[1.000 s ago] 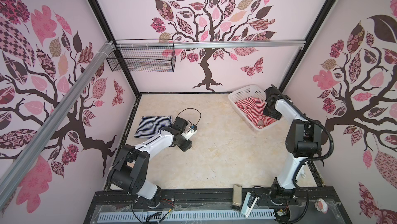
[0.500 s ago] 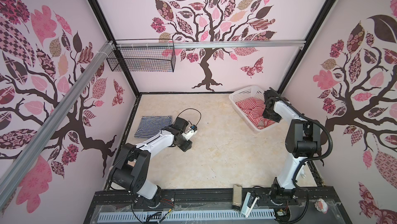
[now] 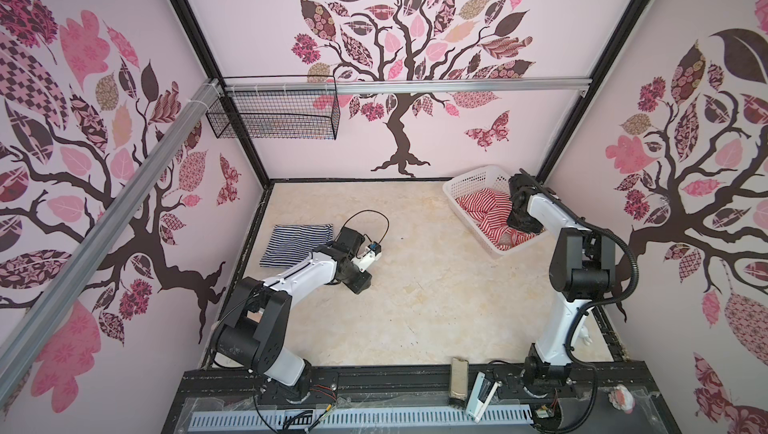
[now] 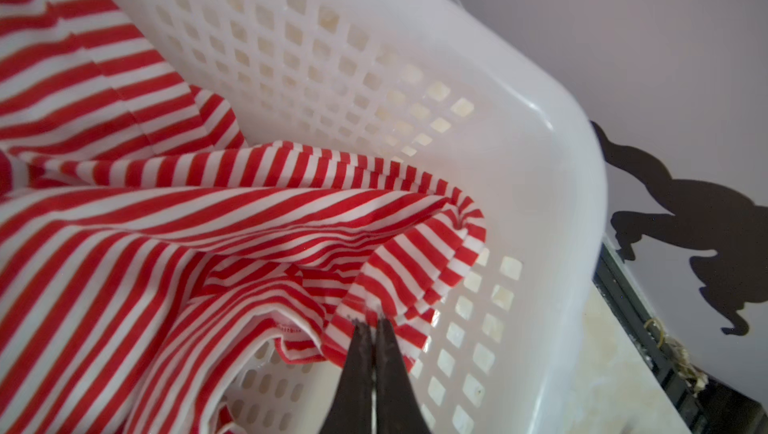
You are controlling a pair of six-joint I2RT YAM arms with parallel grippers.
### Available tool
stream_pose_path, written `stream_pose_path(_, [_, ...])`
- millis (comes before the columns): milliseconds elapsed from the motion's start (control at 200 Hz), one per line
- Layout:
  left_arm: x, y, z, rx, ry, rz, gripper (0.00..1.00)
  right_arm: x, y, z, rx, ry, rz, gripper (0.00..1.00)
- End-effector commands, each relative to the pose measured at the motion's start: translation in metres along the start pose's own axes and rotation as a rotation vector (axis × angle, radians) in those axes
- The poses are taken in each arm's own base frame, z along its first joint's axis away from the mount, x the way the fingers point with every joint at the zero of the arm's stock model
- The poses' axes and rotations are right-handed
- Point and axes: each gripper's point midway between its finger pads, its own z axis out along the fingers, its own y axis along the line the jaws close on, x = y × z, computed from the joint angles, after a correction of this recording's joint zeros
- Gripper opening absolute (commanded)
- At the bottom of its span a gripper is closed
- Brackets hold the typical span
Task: Fold and stack the tank tops
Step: 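Grasp the red striped tank top inside the white basket with the right gripper, then lift the red striped tank top out of the basket and drop it on the table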
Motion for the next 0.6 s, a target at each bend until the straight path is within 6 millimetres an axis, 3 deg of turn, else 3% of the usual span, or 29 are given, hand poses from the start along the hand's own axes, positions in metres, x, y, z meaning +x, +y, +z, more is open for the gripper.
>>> stream_pose_path(0, [0.005, -0.001, 0.006, 0.012, 0.014, -0.014, 0.41, -0.008, 0.002, -0.007, -0.010, -0.003, 0.010, 0.00])
stream_pose_path(120, [0.004, 0.001, 0.006, 0.001, 0.012, -0.017, 0.41, -0.026, 0.007, -0.036, -0.092, -0.041, 0.046, 0.00])
stream_pose_path(240, [0.001, 0.005, 0.004, -0.025, 0.000, -0.025, 0.41, -0.060, 0.021, -0.105, -0.279, -0.146, 0.097, 0.00])
stream_pose_path(330, [-0.003, 0.010, 0.003, -0.047, -0.012, -0.030, 0.41, -0.084, 0.031, -0.182, -0.459, -0.248, 0.122, 0.00])
stream_pose_path(410, [-0.005, 0.013, 0.001, -0.065, -0.023, -0.038, 0.41, -0.097, 0.035, -0.263, -0.614, -0.367, 0.121, 0.00])
stream_pose_path(560, [-0.009, 0.022, -0.004, -0.095, -0.046, -0.061, 0.42, -0.091, 0.030, -0.425, -0.984, -0.580, 0.099, 0.00])
stream_pose_path(595, [-0.009, 0.024, -0.004, -0.099, -0.051, -0.070, 0.42, -0.085, 0.026, -0.454, -1.083, -0.603, 0.092, 0.00])
